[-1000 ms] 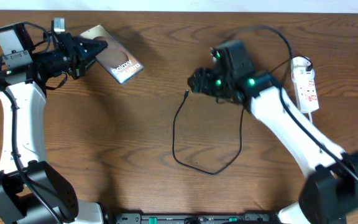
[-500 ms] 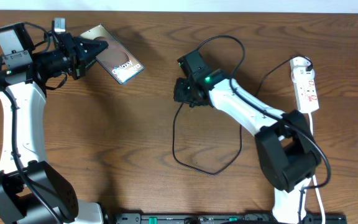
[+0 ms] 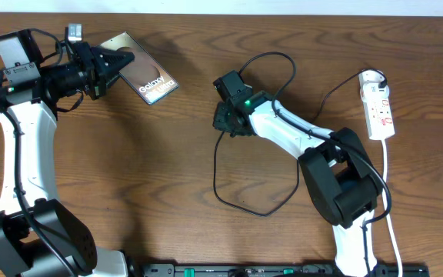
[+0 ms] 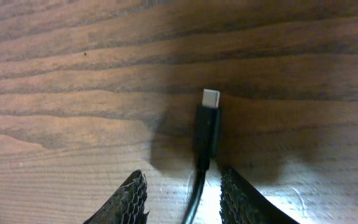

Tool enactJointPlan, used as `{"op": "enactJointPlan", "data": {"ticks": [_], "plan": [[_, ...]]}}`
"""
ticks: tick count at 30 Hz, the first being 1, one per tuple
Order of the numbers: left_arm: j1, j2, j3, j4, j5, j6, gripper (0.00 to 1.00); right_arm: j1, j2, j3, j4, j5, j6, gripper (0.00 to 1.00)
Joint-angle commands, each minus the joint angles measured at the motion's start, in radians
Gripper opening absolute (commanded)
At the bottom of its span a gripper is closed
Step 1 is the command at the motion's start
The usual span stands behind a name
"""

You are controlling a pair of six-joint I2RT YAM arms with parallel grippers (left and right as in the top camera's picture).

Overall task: Plug charger to phone and switch on socket
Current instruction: 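Grasp the black cable's plug end with the right gripper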

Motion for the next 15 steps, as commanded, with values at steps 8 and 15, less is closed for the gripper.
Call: {"op": "enactJointPlan", "data": {"ticks": [8,15], "plan": [[0.003,-0.020,0.021,0.005,0.044,0.002,0.07,0.005,0.048,0.011,0.010,0.060,0.045,0.30],[0.003,-0.020,0.021,0.005,0.044,0.002,0.07,0.005,0.060,0.011,0.006,0.057,0.045,0.01]]}}
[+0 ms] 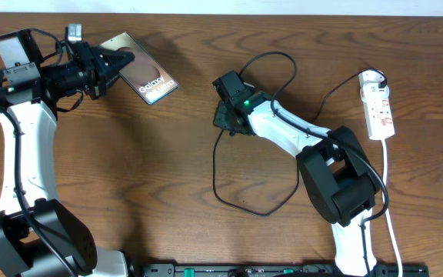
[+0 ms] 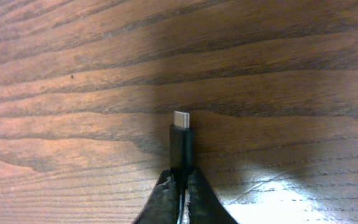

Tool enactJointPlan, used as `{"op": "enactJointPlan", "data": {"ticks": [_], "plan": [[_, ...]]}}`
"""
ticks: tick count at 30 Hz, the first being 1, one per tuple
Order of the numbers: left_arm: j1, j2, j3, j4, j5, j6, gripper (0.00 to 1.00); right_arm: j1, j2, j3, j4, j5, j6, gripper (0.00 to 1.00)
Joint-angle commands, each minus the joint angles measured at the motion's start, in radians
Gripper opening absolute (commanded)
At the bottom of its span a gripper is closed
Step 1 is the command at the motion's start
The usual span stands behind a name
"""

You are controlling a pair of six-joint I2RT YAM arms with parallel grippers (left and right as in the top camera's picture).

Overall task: Plug charger to phone and switch on socket
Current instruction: 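Grasp the black cable's plug end with the right gripper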

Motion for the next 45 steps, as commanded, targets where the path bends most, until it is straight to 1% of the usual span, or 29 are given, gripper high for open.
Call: {"op": "enactJointPlan", "data": {"ticks": [1,4,8,11,15,19,22,25,28,33,35,41,43,45], "plan": [[0.003,-0.020,0.021,0.005,0.045,0.002,0.07,0.005,0.040,0.006,-0.007,0.011,0.002,0.01],[0.003,-0.020,0.021,0.005,0.044,0.002,0.07,-0.014,0.024,0.006,-0.007,-0.044,-0.079,0.01],[0.003,-0.020,0.021,0.005,0.044,0.002,0.07,-0.072,-0.060,0.006,-0.016,-0.189,-0.275,0.01],[0.003,-0.020,0.021,0.005,0.045,0.002,0.07,-0.133,-0.144,0.006,-0.030,-0.387,-0.457,0.01],[0.003,-0.020,0.021,0.005,0.053,0.002,0.07,-0.218,-0.241,0.006,-0.079,-0.658,-0.644,0.01],[0.003,-0.020,0.021,0.005,0.071,0.007,0.08,-0.267,-0.288,0.001,-0.154,-0.830,-0.766,0.01],[0.003,-0.020,0.021,0.005,0.086,0.028,0.07,-0.289,-0.313,-0.011,-0.203,-0.927,-0.825,0.01],[0.003,-0.020,0.021,0.005,0.097,0.034,0.07,-0.304,-0.336,-0.027,-0.229,-0.973,-0.836,0.01],[0.003,-0.020,0.021,0.005,0.105,0.041,0.07,-0.316,-0.380,-0.063,-0.225,-0.977,-0.835,0.01],[0.003,-0.020,0.021,0.005,0.120,0.051,0.07,-0.346,-0.515,-0.196,-0.174,-0.977,-0.798,0.01],[0.002,-0.020,0.021,0.005,0.124,0.056,0.07,-0.357,-0.575,-0.278,-0.112,-0.978,-0.752,0.01],[-0.016,-0.020,0.021,0.005,0.126,0.063,0.07,-0.362,-0.700,-0.555,0.165,-0.995,-0.555,0.01],[-0.025,-0.020,0.021,0.005,0.126,0.063,0.07,-0.362,-0.708,-0.620,0.215,-0.985,-0.506,0.01],[-0.035,-0.020,0.021,0.005,0.126,0.063,0.07,-0.362,-0.707,-0.667,0.205,-0.927,-0.459,0.01]]}}
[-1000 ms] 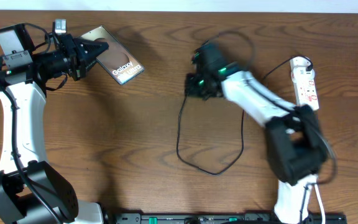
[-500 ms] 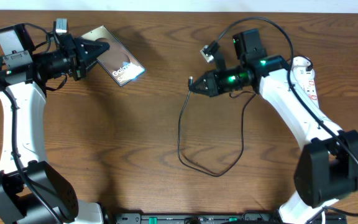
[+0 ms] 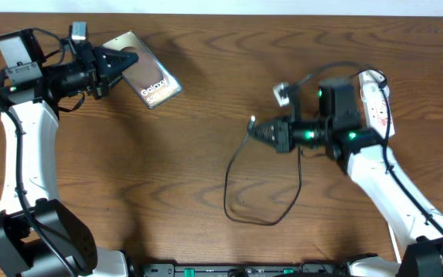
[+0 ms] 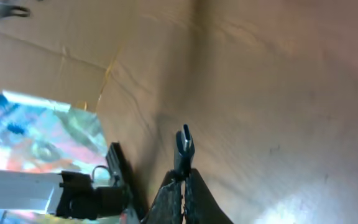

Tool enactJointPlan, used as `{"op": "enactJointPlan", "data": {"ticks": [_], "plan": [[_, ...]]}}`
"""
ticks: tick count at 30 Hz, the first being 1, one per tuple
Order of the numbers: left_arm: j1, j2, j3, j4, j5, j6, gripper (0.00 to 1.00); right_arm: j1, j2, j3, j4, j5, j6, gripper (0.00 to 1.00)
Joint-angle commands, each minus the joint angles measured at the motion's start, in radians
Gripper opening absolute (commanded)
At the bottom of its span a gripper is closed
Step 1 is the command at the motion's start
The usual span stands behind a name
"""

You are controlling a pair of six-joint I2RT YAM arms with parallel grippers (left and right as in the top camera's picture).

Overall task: Plug charger to phone and switch on socket
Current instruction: 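Grasp the black cable's plug end with the right gripper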

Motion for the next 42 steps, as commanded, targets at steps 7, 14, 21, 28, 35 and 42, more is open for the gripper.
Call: {"op": "enactJointPlan", "data": {"ticks": [7,14,21,28,35,42], "plan": [[-0.031,-0.020,0.021,0.005,0.050,0.018,0.07,-0.005,-0.002,-0.093,-0.186,0.349,0.156,0.01],[-0.031,-0.020,0.021,0.005,0.050,0.019,0.07,0.011,0.064,0.012,-0.256,0.488,0.216,0.01],[-0.031,-0.020,0.021,0.005,0.045,0.021,0.07,0.132,0.303,0.365,-0.458,0.646,0.221,0.09],[-0.017,-0.020,0.021,0.006,0.016,-0.014,0.07,0.251,0.494,0.501,-0.453,0.735,0.396,0.25],[0.003,-0.020,0.021,0.006,-0.003,-0.039,0.07,0.319,0.586,0.507,-0.387,0.772,0.455,0.44],[0.003,-0.020,0.021,0.006,-0.002,-0.039,0.07,0.346,0.620,0.507,-0.373,0.808,0.518,0.42]]}}
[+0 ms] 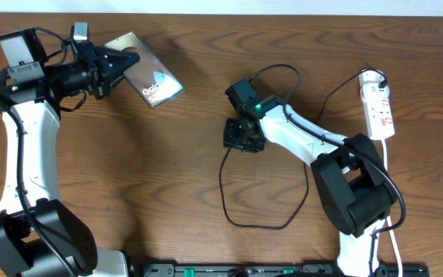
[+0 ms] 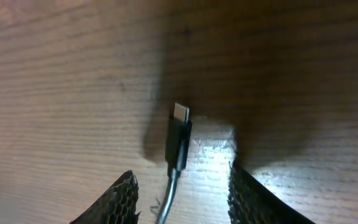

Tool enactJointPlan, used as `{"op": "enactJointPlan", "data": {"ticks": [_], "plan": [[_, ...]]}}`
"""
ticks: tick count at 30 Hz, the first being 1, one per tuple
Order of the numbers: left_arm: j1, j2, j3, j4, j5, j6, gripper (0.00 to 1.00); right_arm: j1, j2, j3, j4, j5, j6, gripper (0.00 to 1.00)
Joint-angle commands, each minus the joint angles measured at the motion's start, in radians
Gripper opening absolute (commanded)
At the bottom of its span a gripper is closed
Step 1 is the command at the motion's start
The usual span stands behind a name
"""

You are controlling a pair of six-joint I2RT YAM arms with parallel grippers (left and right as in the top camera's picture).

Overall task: Plug charger to phone and switch on socket
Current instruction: 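Grasp the black cable's plug end with the right gripper, then lift the plug with right gripper toward the phone's bottom port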

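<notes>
The phone (image 1: 154,79), with a "Galaxy" screen, is at the upper left of the overhead view, tilted, with my left gripper (image 1: 121,63) shut on its left edge. The black charger plug (image 2: 179,134) with its silver tip lies on the wood. My right gripper (image 2: 180,177) stands open over the plug, one mesh finger on each side and not touching it. In the overhead view my right gripper (image 1: 238,136) points down at the table's middle. The white socket strip (image 1: 380,108) lies at the far right.
The black charger cable (image 1: 261,219) loops across the table in front of the right arm and runs back toward the socket strip. A white lead (image 1: 388,185) trails down from the strip along the right edge.
My right gripper held the plug up in the air, pointing left toward the phone. Now it is down at the table's middle, open, and the plug lies on the wood between its fingers.
My right gripper stood open around the plug on the table, then shut on it. It then held the plug lifted, further right. Now the plug is back on the wood and the gripper is open. The left gripper has held the phone throughout, shifting it slightly.
</notes>
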Motion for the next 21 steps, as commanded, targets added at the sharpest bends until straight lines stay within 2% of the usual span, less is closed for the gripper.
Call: {"op": "enactJointPlan", "data": {"ticks": [1,8,17,18,21], "plan": [[0.003,-0.020,0.021,0.006,0.025,-0.012,0.07,0.015,0.025,0.012,0.002,0.053,0.071,0.40],[0.003,-0.020,0.021,0.005,0.026,-0.011,0.07,0.058,0.064,0.012,0.002,0.130,0.179,0.33],[0.002,-0.020,0.021,0.005,0.026,-0.011,0.07,0.096,0.105,0.012,-0.024,0.214,0.195,0.31],[0.002,-0.020,0.021,0.005,0.026,-0.011,0.07,0.094,0.111,0.012,-0.026,0.213,0.195,0.28],[0.002,-0.020,0.021,0.005,0.026,-0.011,0.07,0.092,0.121,0.012,-0.029,0.213,0.194,0.09]]}}
